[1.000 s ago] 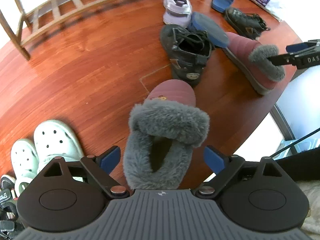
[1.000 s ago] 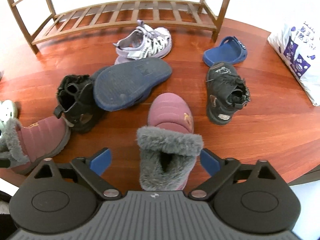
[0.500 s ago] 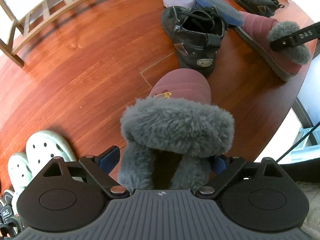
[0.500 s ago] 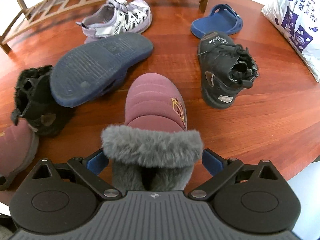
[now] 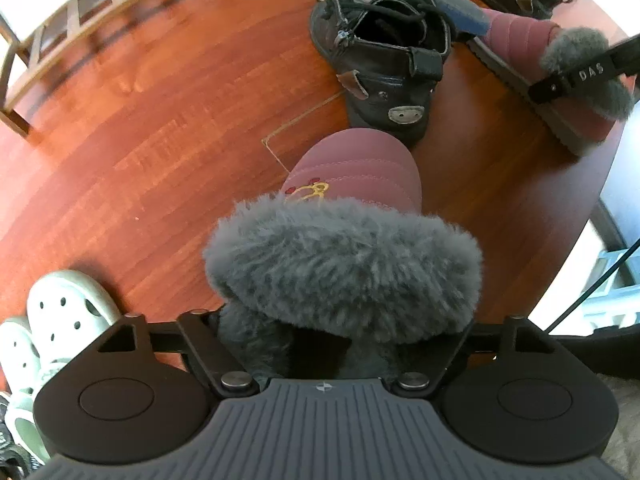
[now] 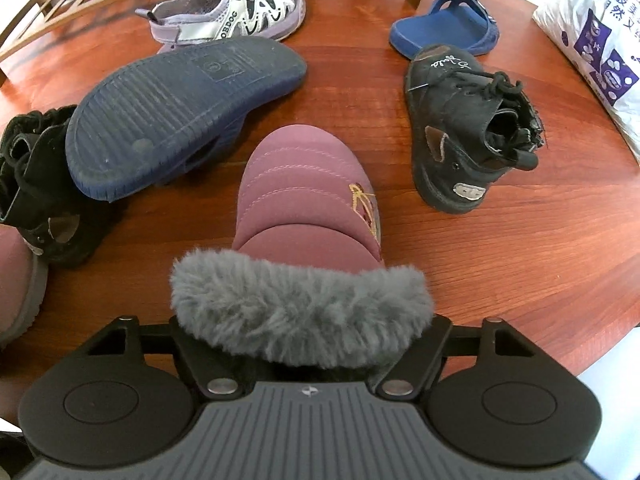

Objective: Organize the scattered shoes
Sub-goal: 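Carry both pink slippers toward the shoe rack with both tools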

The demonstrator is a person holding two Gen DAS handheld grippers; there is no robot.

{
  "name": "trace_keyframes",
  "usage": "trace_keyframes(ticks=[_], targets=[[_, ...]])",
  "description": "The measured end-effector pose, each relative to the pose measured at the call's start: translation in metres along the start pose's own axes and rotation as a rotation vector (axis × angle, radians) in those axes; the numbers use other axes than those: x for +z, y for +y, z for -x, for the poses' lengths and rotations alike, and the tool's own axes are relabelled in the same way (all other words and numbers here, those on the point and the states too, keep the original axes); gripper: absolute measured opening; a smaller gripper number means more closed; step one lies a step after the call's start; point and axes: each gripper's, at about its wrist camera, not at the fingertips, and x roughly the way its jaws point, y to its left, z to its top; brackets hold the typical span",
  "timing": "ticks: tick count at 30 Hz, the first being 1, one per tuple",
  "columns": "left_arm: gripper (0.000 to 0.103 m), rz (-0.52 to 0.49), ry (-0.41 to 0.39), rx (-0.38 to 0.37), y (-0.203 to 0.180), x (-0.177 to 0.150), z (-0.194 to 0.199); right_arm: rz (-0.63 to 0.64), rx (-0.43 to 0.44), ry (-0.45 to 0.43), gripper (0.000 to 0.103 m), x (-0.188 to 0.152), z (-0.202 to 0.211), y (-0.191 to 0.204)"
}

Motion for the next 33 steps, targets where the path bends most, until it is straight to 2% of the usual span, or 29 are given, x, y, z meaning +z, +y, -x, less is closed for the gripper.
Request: trace_keyframes(ticks=[9, 15, 27, 33], targets=[[0.075, 0.082, -0.031, 0.019, 0.007, -0.002, 0.012, -0.006, 0.026, -0.003, 0.075, -0.011, 0.017, 0.001], [0.075, 0.19, -0.059, 0.007, 0.022, -0.006, 0.032, -0.006, 0.052, -0.004, 0.075, -0.023, 0.042, 0.007], [0.075, 0.329, -0.155, 0.077, 0.051, -0.019, 0.08, 0.035, 0.126, -0.044, 0.075, -0.036, 0.111, 0.044], [0.075, 0.42, -0.173, 0.092, 0.075, -0.024, 0.097, 0.106, 0.198, -0.108, 0.075, -0.017, 0.142, 0.074]])
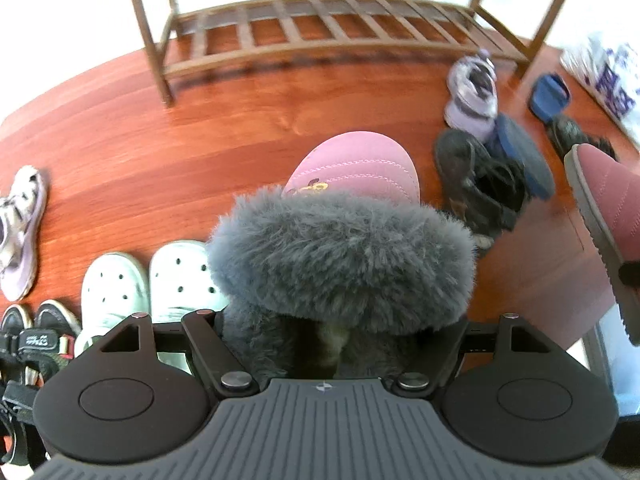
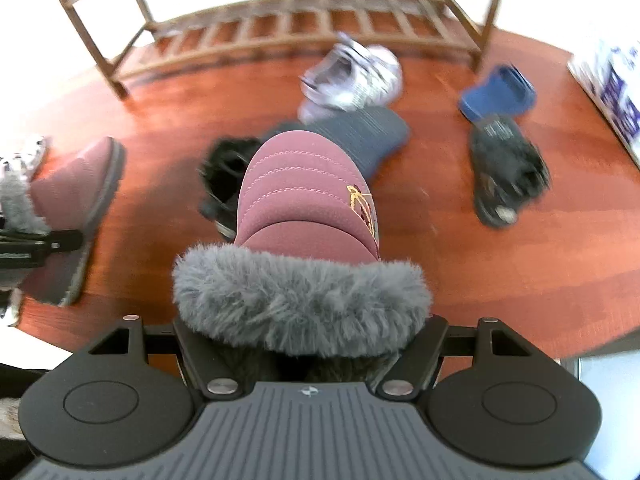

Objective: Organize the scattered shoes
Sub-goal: 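Carry both pink slippers toward the shoe rack with both tools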

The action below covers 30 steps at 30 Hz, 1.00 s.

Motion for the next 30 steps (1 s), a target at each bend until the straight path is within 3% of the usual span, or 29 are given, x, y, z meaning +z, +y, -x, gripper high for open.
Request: trace_keyframes(ticks=[10, 17, 22, 30], targets=[[0.075, 0.169, -0.042, 0.056, 0.067, 0.017, 0.007, 0.131, 0.106, -0.051, 0.075, 0.062, -0.024, 0.072], [0.075, 0.191, -0.056, 0.105, 0.116, 0.029, -0.003, 0.141, 0.137, -0.056, 0.075, 0.104, -0.07, 0.142], [0.075, 0.214, -0.034, 0.116, 0.151, 0.047, -0.03, 0.103, 0.141, -0.037, 0.075, 0.13, -0.111, 0.185], [0.075, 0.239, 0.014, 0.118, 0.176, 0.073, -0.075, 0.064, 0.123, 0.003, 0.075, 0.165, -0.174, 0.237]])
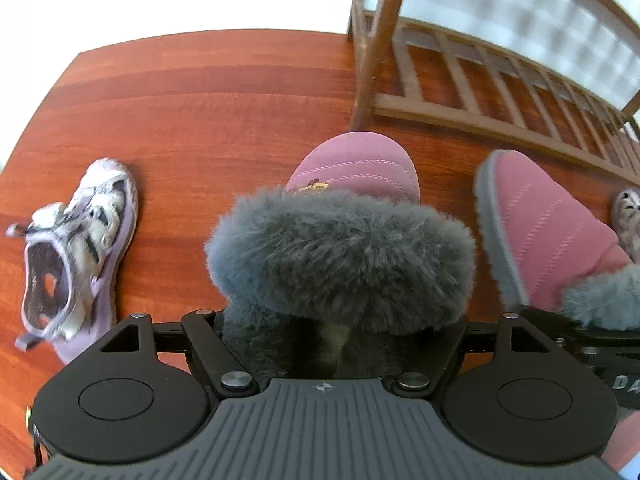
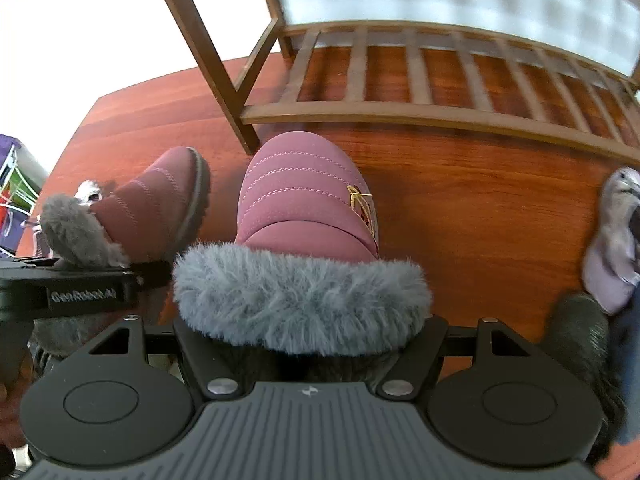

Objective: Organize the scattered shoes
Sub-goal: 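Carry both pink slippers toward the shoe rack with both tools, then lower the pink slippers side by side on the table and open both tools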

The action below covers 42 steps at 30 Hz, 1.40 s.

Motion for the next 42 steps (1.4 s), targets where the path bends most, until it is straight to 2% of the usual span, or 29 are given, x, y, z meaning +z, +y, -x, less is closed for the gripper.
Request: trace_keyframes(ticks=[4, 9, 21, 25, 27, 32, 34, 42], targets=[[0.075, 0.014, 0.035, 0.01, 0.004, 0.013, -0.023, -0.01, -0.023, 0.029, 0.074, 0.013, -0.031, 0.014], [0.075, 0.037, 0.062, 0.0, 0.005, 0.022, -0.039, -0.013, -0.052, 0.054, 0.074, 0.02, -0.049, 0.021], [0.077, -0.027, 0.089, 0.013, -0.01, 0.021, -0.056, -0.005, -0.068, 0.106, 0.076, 0.02, -0.077, 0.031], [0.08, -0.002, 0.126, -0.007, -0.006, 0.022, -0.058, -0.003, -0.068, 0.111, 0.077, 0.016, -0.078, 0.031], [0.081, 0.008, 0.145, -0.014, -0.004, 0.022, -0.058, 0.0, -0.057, 0.111, 0.084, 0.016, -0.079, 0.031], [0.089, 0.011, 0.151, -0.037, -0.002, 0.025, -0.052, 0.035, -0.046, 0.094, 0.088, 0.019, -0.068, 0.034], [0.093, 0.006, 0.147, -0.041, -0.002, 0.025, -0.047, 0.046, -0.044, 0.084, 0.09, 0.019, -0.062, 0.035], [0.093, -0.037, 0.088, -0.049, -0.006, 0.025, -0.017, 0.095, -0.026, 0.053, 0.092, 0.011, -0.032, 0.037]])
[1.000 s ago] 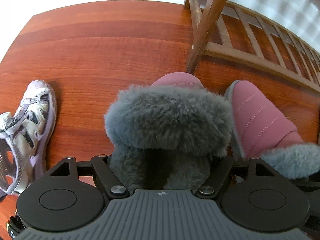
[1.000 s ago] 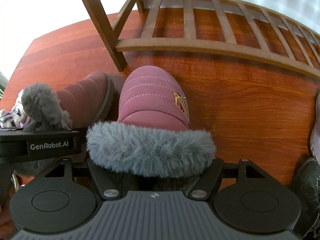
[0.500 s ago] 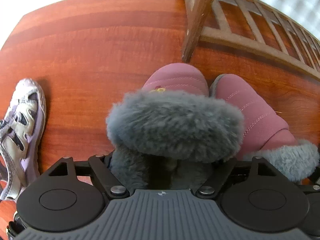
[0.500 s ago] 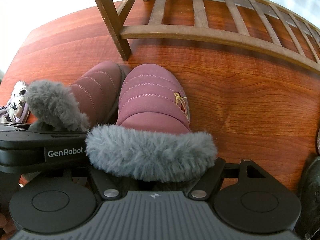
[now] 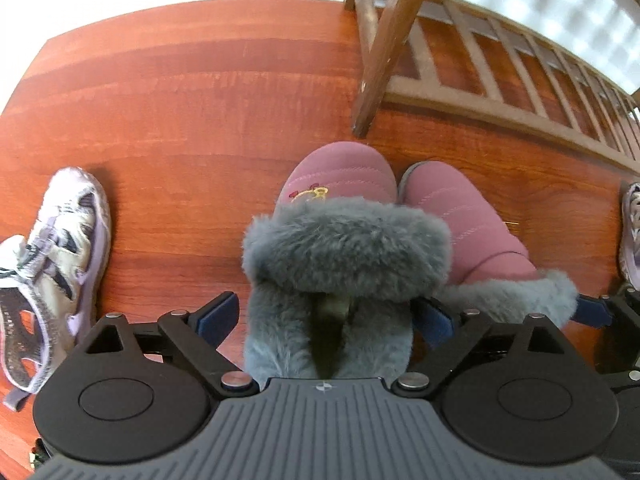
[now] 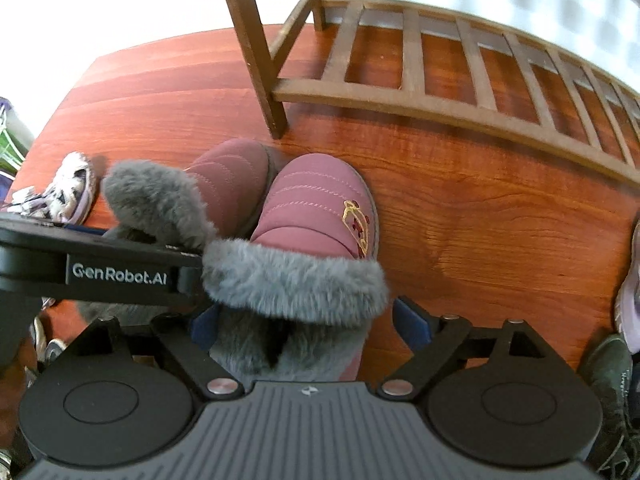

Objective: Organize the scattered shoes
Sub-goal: 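Lower the pink slippers side by side on the table and open both tools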

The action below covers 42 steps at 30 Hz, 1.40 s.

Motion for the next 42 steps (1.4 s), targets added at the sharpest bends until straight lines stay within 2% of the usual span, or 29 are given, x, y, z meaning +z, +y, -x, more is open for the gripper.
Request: trace_keyframes(ticks=[7, 11, 14, 17, 21, 24, 29, 35, 42], targets=[[0.092, -0.043, -0.094, -0.002, 0.022, -0.003, 0.031, -0.011, 0.053, -0.085, 0.092, -0.011, 0.038, -0.018], [0.09, -0.032, -0.168, 0.054, 0.039, -0.002, 0.049, -0.079, 0.058, -0.132, 0.09, -0.015, 0.056, -0.04], [0.087, -0.002, -0.184, 0.1, 0.052, -0.002, 0.048, -0.112, 0.02, -0.131, 0.083, -0.017, 0.057, -0.052], [0.083, 0.037, -0.153, 0.127, 0.065, -0.001, 0.037, -0.139, -0.02, -0.111, 0.077, -0.02, 0.049, -0.062], [0.079, 0.075, -0.142, 0.146, 0.078, -0.007, 0.025, -0.158, -0.052, -0.086, 0.075, -0.026, 0.036, -0.07], [0.079, 0.081, -0.105, 0.15, 0.086, -0.009, 0.013, -0.166, -0.07, -0.052, 0.075, -0.033, 0.02, -0.074], [0.079, 0.047, -0.036, 0.131, 0.088, -0.011, -0.007, -0.162, -0.079, -0.006, 0.075, -0.039, -0.001, -0.072], [0.079, 0.057, -0.007, 0.065, 0.09, -0.012, -0.017, -0.14, -0.08, 0.018, 0.075, -0.038, -0.017, -0.063], [0.079, 0.012, -0.005, 0.038, 0.069, -0.015, -0.016, -0.102, -0.056, 0.022, 0.075, -0.037, -0.017, -0.051]])
